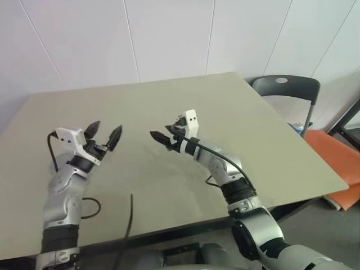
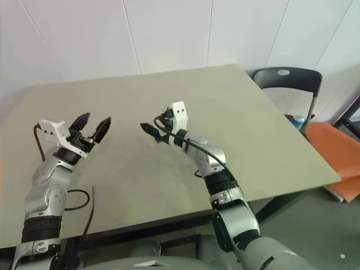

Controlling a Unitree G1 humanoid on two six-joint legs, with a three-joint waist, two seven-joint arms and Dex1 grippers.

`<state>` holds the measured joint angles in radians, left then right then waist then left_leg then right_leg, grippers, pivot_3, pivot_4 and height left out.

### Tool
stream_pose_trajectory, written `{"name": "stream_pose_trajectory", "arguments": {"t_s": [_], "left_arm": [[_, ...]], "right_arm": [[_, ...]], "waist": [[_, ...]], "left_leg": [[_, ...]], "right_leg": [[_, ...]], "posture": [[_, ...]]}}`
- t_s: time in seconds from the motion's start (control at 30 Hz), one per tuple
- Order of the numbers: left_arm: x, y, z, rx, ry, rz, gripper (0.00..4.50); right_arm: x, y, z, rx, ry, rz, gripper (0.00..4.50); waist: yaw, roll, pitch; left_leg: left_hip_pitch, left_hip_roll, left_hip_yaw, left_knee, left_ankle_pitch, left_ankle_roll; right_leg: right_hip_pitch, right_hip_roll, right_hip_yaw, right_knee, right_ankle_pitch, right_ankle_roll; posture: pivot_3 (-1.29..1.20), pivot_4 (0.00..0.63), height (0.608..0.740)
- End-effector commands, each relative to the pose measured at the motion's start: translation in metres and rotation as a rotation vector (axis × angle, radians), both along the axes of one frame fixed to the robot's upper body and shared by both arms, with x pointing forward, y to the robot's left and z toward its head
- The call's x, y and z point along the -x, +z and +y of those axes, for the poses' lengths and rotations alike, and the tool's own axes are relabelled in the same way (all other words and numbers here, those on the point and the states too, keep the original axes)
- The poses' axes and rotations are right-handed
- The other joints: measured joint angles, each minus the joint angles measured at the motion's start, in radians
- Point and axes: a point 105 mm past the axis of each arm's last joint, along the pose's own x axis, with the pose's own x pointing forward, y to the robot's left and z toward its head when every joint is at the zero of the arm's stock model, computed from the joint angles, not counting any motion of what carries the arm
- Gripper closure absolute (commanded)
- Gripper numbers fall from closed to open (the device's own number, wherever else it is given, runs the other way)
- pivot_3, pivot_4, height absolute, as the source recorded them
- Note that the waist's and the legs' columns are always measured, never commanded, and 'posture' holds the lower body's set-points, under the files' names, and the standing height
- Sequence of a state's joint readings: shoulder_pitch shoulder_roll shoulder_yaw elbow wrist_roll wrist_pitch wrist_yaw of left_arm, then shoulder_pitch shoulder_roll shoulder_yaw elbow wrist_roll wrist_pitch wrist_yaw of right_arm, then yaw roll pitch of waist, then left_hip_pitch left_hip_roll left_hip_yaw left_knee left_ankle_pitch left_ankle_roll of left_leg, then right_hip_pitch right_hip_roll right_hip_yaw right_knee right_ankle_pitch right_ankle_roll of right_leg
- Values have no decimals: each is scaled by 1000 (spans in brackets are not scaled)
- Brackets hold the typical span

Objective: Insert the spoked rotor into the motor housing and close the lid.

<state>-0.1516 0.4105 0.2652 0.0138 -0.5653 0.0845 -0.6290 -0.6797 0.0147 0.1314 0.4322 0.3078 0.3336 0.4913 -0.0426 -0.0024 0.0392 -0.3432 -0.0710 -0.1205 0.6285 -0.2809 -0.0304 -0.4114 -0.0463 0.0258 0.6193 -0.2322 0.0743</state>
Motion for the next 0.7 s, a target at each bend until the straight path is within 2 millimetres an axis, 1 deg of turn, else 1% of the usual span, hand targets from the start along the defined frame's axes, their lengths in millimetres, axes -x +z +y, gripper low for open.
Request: {"name": "stream_pose_trajectory", "arguments": {"t_s": [0.03,0.1,0.17,0.23,0.3,0.43,0.6,0.7], "left_arm": [[11,9,-17,-26,-160,-16,16],[16,6,-25,-49,-234,7,16],[20,3,-32,-75,-292,21,16],[20,-2,-36,-104,-329,36,16],[15,-5,-35,-130,-324,40,16],[5,-5,-33,-147,-288,31,16],[5,-8,-42,-158,-321,28,16],[0,-9,-37,-161,-272,30,16]], "right_arm": [[-8,11,-10,46,-35,-154,268],[-4,12,-16,26,15,-179,268],[3,14,-21,40,62,-248,268],[8,4,-25,86,100,-279,268],[11,-2,-28,111,127,-295,268],[13,-4,-29,138,149,-312,268],[11,-3,-31,151,136,-328,268],[11,-3,-32,153,127,-328,268]], "waist": [[-1,1,0],[-1,0,1],[0,1,1],[0,1,1],[0,1,1],[0,2,2],[2,2,2],[4,2,2]], "left_leg": [[1,0,0,0,0,0],[1,0,0,0,0,0],[1,0,0,0,0,0],[1,0,0,0,0,0],[2,0,0,0,0,0],[3,0,0,1,0,0],[3,0,-1,1,0,0],[3,0,-1,1,0,0]], "right_leg": [[1,0,0,0,0,0],[1,1,0,0,0,0],[1,1,0,0,0,0],[2,1,0,0,0,0],[3,1,0,0,0,0],[3,1,0,1,0,0],[3,1,0,1,0,0],[3,0,0,1,0,0]], "posture": [[0,0,740],[0,0,740],[0,0,740],[0,0,740],[0,0,740],[0,0,740],[0,0,740],[0,0,740]]}}
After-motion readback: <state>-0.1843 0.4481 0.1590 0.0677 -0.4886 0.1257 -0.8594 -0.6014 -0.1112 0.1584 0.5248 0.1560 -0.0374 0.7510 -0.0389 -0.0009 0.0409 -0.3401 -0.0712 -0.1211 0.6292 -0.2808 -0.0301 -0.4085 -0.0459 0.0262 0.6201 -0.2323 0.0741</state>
